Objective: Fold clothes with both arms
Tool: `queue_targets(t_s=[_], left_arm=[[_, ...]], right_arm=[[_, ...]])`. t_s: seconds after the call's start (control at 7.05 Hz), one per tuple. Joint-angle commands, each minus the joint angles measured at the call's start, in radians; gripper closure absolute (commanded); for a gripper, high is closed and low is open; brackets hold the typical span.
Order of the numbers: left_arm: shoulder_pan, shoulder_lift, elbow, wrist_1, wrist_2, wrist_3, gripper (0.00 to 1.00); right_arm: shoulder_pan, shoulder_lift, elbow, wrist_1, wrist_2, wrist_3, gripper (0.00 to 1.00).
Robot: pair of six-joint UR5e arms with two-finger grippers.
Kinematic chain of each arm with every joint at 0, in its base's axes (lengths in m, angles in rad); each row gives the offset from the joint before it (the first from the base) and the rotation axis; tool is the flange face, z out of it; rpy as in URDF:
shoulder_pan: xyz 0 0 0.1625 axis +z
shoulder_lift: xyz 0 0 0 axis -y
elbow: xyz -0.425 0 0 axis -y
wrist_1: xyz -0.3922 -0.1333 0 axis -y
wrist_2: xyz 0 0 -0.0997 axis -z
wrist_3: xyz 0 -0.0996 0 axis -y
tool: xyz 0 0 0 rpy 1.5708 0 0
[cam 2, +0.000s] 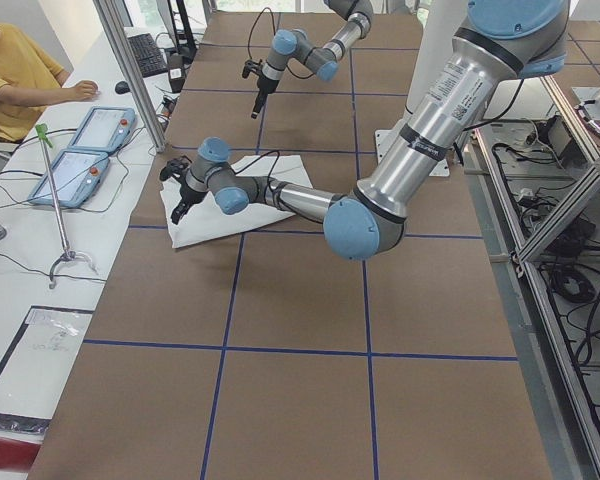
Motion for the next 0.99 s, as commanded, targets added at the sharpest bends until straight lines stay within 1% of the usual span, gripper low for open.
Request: queue_targets(t_s=[0.0,0.14,0.28,0.43,0.57,0.71,0.85], left_arm=[[0.003,0.040,-0.059,-0.012,-0.017,-0.009,0.00],[0.004,0.041,-0.072,-0.013,-0.019,-0.012,0.00],[0.009,0.047,-0.079,-0.013,-0.019,-0.012,0.00],[0.012,0.057,-0.093,-0.013,-0.019,-0.014,0.00],[0.012,0.067,-0.102,-0.013,-0.019,-0.014,0.00],[0.013,0.067,-0.102,-0.013,-0.019,-0.014,0.00],[0.012,0.072,-0.101,-0.013,-0.019,-0.012,0.00]], right_arm=[[-0.038,0.137,-0.196,0.083,-0.025,0.022,0.04],[-0.062,0.212,-0.310,0.135,-0.045,0.061,0.09],[-0.093,0.258,-0.379,0.179,-0.092,0.075,0.13],[-0.107,0.313,-0.453,0.203,-0.114,0.098,0.19],[-0.113,0.349,-0.512,0.212,-0.117,0.098,0.30],[-0.122,0.352,-0.541,0.223,-0.143,0.097,0.34],[-0.124,0.352,-0.543,0.223,-0.149,0.097,0.35]])
